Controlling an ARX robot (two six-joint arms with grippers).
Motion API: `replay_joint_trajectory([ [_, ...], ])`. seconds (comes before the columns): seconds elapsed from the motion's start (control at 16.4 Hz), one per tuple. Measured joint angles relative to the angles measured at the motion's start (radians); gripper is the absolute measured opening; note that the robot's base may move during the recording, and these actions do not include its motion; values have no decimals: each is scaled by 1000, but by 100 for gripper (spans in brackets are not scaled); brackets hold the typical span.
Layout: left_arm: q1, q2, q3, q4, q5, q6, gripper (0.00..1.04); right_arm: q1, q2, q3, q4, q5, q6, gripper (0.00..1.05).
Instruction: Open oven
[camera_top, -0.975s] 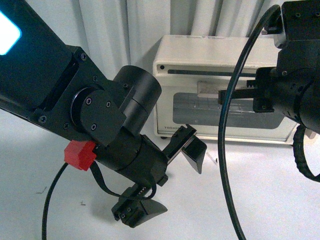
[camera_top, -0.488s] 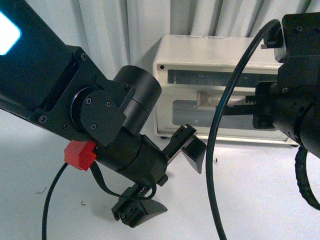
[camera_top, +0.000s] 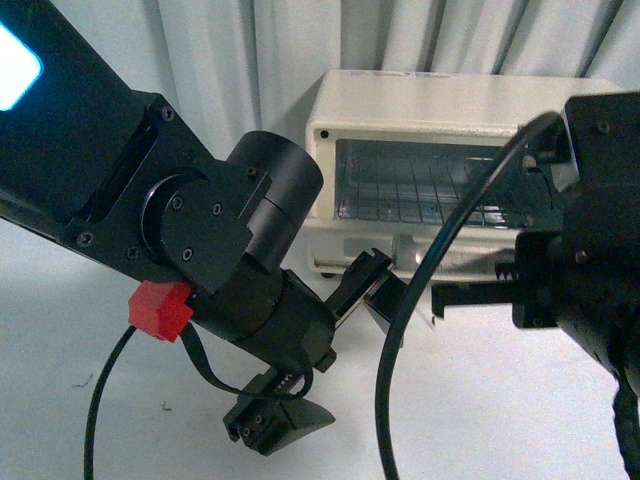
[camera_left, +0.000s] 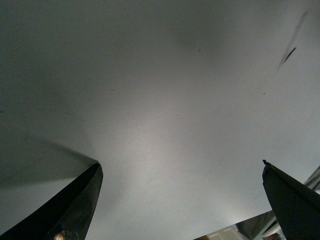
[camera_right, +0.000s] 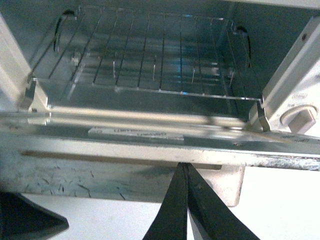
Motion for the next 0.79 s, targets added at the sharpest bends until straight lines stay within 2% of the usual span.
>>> replay_joint_trajectory([
  [0.18, 0, -1, -1, -5, 6, 2, 98, 20, -95, -123, 22, 41, -30, 2],
  [0.37, 0, -1, -1, -4, 2, 1, 98, 7, -375, -267, 30, 113, -113, 2],
  [0.43, 0, -1, -1, -4, 2, 1, 98, -25, -490, -319, -10, 115, -147, 10],
  [0.49, 0, -1, -1, -4, 3, 1, 98, -116, -732, -431, -161, 78, -208, 28],
  [0.55, 0, -1, -1, -5, 2, 1, 98, -359, -1192, -524, -443, -104, -260, 57],
  [0.61, 2, -1, -1, -5, 0, 1, 98, -544, -1304, -521, -367, -184, -320, 86],
  [0.67, 2, -1, -1, -4, 3, 1, 98, -588, -1287, -555, -315, -364, -279, 85],
  [0.73, 2, -1, -1, -5, 2, 0, 98, -612, -1299, -555, -340, -458, -243, 77],
  [0.79, 2, -1, -1, -5, 2, 1, 98, -608, -1318, -555, -346, -511, -207, 72],
])
